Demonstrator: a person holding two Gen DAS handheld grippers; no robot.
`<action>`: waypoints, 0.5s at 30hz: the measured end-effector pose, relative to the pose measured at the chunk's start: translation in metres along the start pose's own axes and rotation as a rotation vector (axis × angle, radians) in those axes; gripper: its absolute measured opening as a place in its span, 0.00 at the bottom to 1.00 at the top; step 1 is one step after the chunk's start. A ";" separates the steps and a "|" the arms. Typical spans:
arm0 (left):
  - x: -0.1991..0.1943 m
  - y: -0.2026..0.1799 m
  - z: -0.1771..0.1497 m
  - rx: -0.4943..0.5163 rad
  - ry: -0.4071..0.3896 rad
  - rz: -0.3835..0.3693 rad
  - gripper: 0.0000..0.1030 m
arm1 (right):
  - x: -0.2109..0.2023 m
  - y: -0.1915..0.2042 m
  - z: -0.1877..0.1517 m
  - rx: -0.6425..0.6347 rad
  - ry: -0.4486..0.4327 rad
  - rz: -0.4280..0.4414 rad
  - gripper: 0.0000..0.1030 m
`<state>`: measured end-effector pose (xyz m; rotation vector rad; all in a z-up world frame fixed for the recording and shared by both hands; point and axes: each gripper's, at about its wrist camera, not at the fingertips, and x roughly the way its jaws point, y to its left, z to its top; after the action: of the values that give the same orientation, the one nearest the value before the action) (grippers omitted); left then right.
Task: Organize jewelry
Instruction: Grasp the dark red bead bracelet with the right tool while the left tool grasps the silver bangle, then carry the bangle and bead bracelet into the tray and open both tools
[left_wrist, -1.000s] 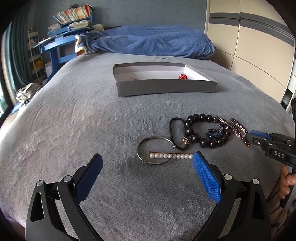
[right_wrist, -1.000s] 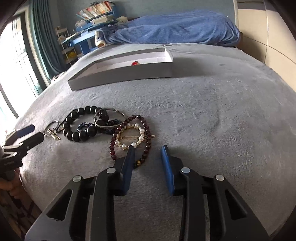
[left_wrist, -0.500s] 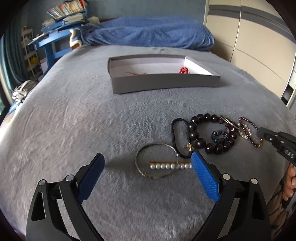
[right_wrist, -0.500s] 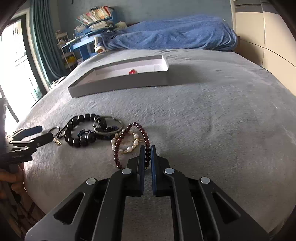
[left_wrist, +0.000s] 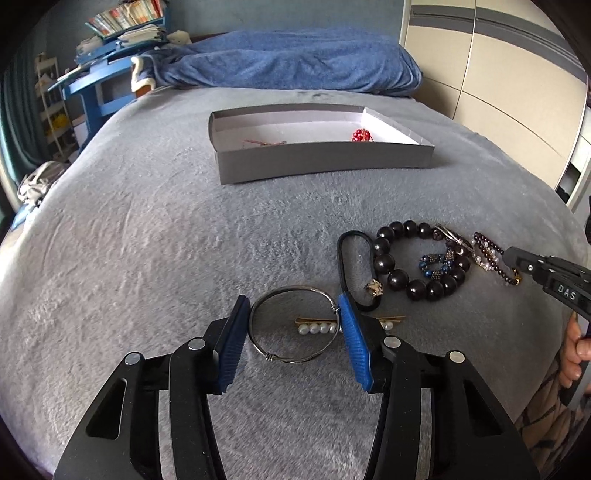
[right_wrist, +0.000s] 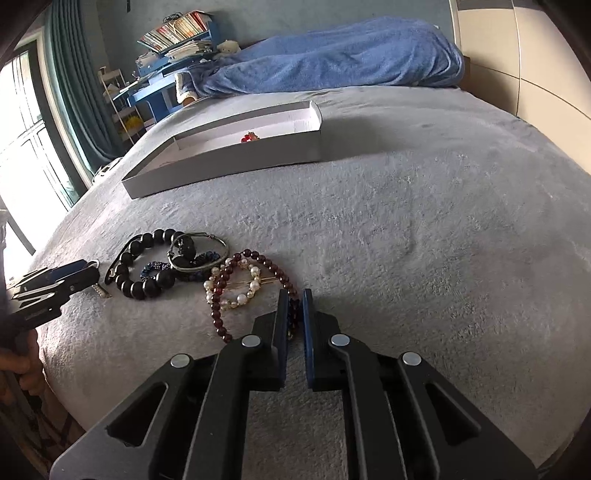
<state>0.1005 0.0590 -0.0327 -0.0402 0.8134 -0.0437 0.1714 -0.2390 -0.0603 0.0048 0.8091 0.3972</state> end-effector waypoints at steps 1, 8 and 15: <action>-0.001 0.000 0.000 -0.001 -0.002 -0.001 0.49 | 0.001 0.000 0.000 0.000 0.002 0.000 0.07; -0.008 -0.001 0.007 0.005 -0.026 -0.013 0.49 | 0.008 -0.002 0.002 0.010 0.012 0.014 0.06; -0.012 -0.007 0.017 0.028 -0.044 -0.020 0.49 | -0.009 0.000 0.008 0.015 -0.047 0.050 0.06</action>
<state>0.1047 0.0526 -0.0116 -0.0224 0.7681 -0.0726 0.1718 -0.2407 -0.0484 0.0480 0.7667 0.4371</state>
